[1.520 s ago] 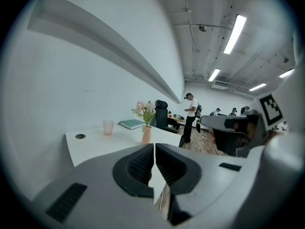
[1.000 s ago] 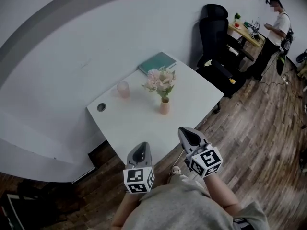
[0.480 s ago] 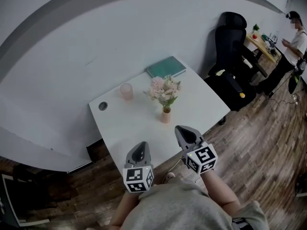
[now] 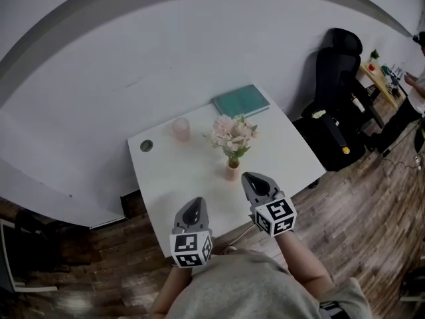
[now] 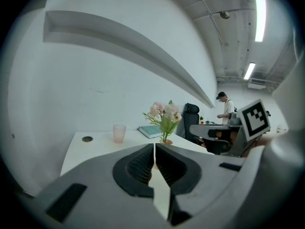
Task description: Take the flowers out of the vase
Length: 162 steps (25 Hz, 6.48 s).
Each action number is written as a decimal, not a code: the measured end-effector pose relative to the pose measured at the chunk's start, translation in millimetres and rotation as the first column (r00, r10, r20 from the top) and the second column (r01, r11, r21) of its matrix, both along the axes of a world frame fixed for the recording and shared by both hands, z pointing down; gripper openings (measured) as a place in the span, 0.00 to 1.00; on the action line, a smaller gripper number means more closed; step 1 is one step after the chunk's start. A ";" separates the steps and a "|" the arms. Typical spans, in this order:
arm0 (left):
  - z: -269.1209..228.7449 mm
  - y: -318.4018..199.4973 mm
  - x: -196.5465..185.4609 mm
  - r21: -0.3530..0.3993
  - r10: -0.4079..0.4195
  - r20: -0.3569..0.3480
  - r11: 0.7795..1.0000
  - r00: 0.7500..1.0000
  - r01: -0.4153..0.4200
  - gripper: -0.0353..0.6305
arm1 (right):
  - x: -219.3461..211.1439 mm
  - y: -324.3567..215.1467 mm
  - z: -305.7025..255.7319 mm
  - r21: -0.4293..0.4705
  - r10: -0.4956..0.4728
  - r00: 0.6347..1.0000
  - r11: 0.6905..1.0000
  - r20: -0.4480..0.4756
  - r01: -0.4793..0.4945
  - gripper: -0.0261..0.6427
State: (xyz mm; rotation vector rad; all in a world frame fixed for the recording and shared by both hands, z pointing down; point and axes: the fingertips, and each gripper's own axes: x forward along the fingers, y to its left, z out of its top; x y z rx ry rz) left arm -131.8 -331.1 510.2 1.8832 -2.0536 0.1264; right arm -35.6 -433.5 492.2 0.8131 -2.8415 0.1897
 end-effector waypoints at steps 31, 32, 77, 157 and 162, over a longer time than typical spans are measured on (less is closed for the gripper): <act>27.7 2.0 -28.4 -0.076 -0.188 0.005 0.979 0.982 0.188 0.07 | -61.8 -72.5 60.7 -0.056 -0.106 0.989 0.993 -0.099 0.101 0.33; 29.0 3.5 -29.2 -0.080 -0.193 0.004 0.978 0.981 0.192 0.07 | -63.5 -73.3 61.2 -0.056 -0.104 0.990 0.994 -0.100 0.099 0.33; 7.6 56.9 -28.4 -0.035 -0.189 0.000 0.981 0.982 0.188 0.07 | -59.1 -60.8 -32.6 0.103 -0.052 0.998 0.993 -0.028 0.055 0.12; -13.4 319.6 107.3 0.032 -0.214 0.012 0.976 0.977 0.213 0.07 | 103.8 322.6 -30.2 0.069 -0.162 0.985 0.985 0.057 0.158 0.11; -13.3 319.8 109.4 0.030 -0.211 0.014 0.977 0.977 0.211 0.07 | 104.7 324.4 -29.2 0.062 -0.164 0.985 0.985 0.059 0.161 0.11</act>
